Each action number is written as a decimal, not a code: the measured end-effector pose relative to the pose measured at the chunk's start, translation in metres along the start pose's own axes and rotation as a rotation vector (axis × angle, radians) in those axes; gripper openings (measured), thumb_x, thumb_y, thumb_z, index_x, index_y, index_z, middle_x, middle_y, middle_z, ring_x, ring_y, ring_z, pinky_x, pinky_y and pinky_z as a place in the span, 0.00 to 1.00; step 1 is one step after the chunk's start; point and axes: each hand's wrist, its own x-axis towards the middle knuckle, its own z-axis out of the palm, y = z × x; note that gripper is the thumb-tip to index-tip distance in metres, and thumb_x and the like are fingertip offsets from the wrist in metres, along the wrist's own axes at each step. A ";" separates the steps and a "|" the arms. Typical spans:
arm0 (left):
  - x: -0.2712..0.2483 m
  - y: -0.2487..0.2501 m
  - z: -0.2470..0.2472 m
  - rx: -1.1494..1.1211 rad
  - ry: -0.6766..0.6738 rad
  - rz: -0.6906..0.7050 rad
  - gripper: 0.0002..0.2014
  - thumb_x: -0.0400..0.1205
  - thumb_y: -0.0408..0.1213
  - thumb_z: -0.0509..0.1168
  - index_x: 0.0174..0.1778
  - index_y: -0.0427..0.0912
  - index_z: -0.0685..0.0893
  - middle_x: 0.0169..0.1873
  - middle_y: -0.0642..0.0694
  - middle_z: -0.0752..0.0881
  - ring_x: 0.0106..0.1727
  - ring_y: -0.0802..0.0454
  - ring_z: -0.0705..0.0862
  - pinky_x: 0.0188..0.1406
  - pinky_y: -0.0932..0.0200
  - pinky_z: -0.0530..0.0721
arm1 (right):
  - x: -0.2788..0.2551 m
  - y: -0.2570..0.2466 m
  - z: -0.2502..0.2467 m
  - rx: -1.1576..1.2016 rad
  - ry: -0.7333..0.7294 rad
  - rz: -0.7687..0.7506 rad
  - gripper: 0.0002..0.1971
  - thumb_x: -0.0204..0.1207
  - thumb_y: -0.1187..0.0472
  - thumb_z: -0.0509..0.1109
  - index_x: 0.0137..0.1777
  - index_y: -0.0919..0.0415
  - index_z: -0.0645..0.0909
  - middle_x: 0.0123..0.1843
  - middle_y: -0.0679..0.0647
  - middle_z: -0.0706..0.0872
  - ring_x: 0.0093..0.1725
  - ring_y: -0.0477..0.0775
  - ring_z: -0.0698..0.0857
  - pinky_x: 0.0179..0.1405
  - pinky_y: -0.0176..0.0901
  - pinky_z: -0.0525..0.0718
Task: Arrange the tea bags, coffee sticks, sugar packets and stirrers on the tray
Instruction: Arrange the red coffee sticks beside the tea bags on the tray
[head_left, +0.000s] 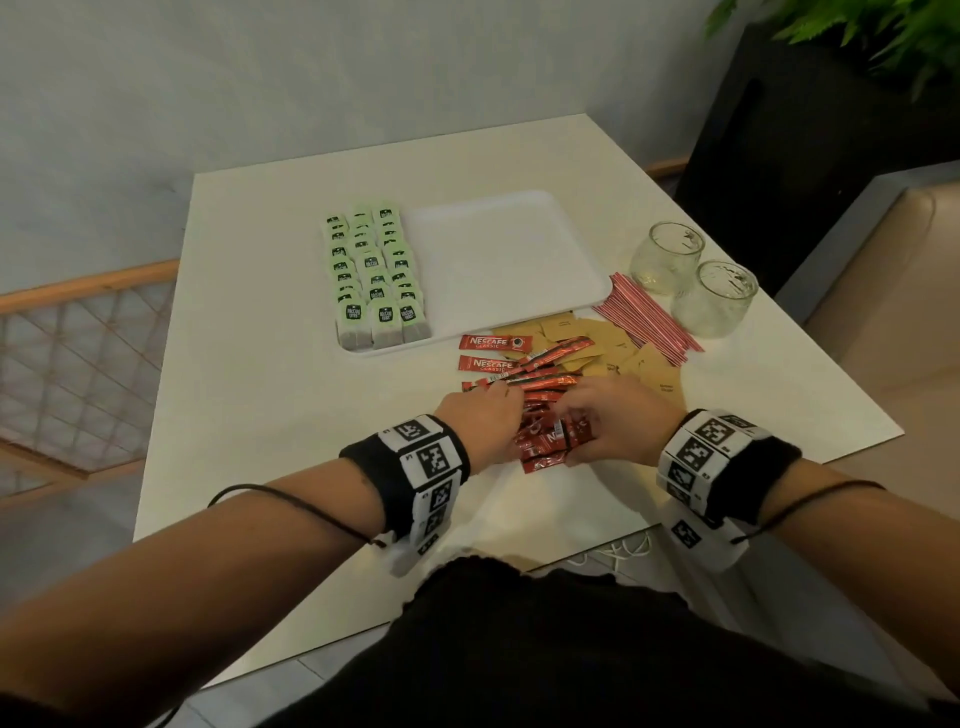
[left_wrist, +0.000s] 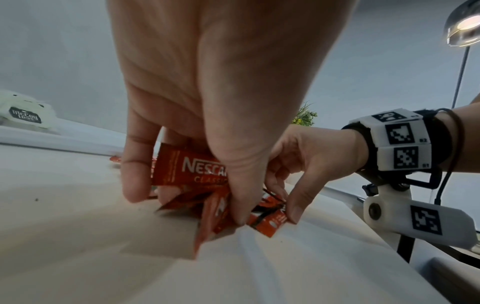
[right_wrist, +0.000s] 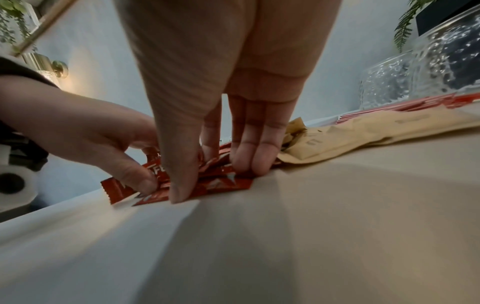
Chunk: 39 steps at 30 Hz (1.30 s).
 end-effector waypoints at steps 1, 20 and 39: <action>0.002 -0.001 0.001 -0.008 -0.009 -0.008 0.25 0.84 0.50 0.63 0.70 0.38 0.69 0.66 0.41 0.77 0.63 0.42 0.80 0.49 0.51 0.76 | 0.001 0.000 0.000 -0.001 0.005 0.000 0.23 0.63 0.42 0.81 0.58 0.46 0.84 0.52 0.46 0.84 0.50 0.47 0.81 0.54 0.46 0.80; 0.002 -0.050 -0.036 -0.490 -0.075 -0.048 0.12 0.86 0.44 0.61 0.58 0.40 0.79 0.46 0.41 0.87 0.39 0.45 0.85 0.38 0.53 0.87 | -0.001 0.008 -0.037 0.345 0.428 0.007 0.12 0.83 0.54 0.64 0.60 0.51 0.86 0.39 0.42 0.87 0.32 0.50 0.84 0.32 0.47 0.86; 0.034 -0.088 -0.079 -1.296 0.470 -0.255 0.08 0.77 0.42 0.75 0.48 0.44 0.90 0.32 0.47 0.86 0.23 0.55 0.72 0.23 0.63 0.74 | 0.097 -0.015 -0.095 0.853 0.470 -0.023 0.05 0.83 0.60 0.67 0.49 0.58 0.85 0.32 0.52 0.87 0.29 0.51 0.82 0.36 0.48 0.83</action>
